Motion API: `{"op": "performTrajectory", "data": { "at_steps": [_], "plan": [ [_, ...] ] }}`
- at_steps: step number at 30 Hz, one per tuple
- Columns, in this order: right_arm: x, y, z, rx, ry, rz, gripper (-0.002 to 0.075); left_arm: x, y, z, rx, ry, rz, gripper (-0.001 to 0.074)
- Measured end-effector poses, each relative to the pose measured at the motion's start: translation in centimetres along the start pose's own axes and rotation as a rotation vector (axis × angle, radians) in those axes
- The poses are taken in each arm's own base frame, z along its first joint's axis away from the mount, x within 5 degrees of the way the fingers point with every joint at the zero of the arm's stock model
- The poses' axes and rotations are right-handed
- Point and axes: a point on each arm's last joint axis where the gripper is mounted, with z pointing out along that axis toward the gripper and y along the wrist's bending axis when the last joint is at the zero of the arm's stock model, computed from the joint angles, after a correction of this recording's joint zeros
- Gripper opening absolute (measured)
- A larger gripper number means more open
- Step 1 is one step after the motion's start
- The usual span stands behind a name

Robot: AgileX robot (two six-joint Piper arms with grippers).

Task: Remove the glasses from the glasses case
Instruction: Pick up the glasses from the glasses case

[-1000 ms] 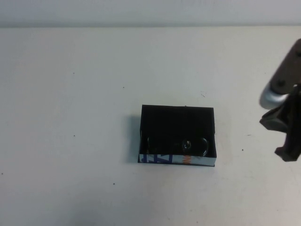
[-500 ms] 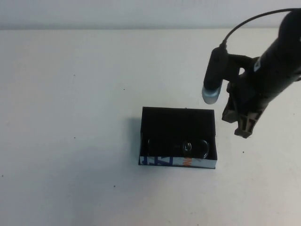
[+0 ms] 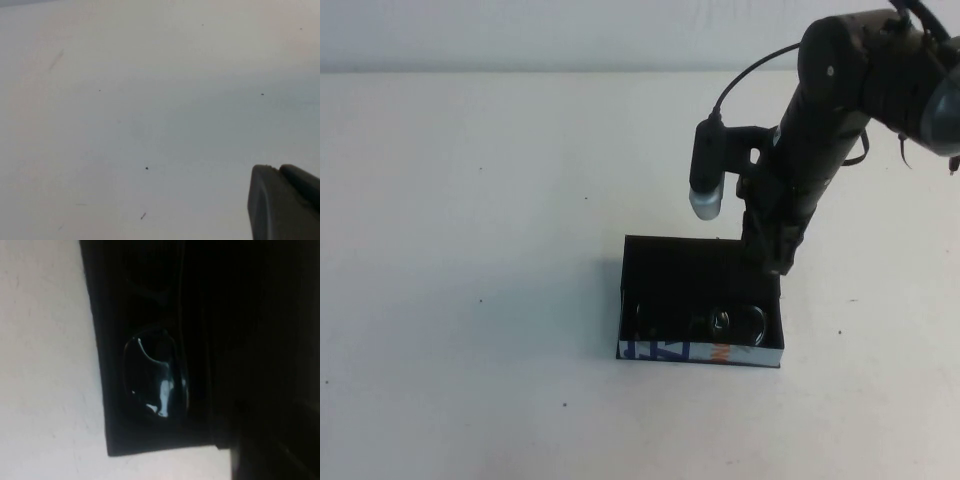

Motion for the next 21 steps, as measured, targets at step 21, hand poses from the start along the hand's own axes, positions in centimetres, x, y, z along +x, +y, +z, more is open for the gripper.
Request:
{"op": "performTrajectory", "data": {
  "at_steps": [21],
  "plan": [
    [-3.0,1.9,5.5,-0.177,-0.061,-0.041,0.0359,0.0,0.0,0.0,0.000,0.000,0.000,-0.0005]
  ]
}}
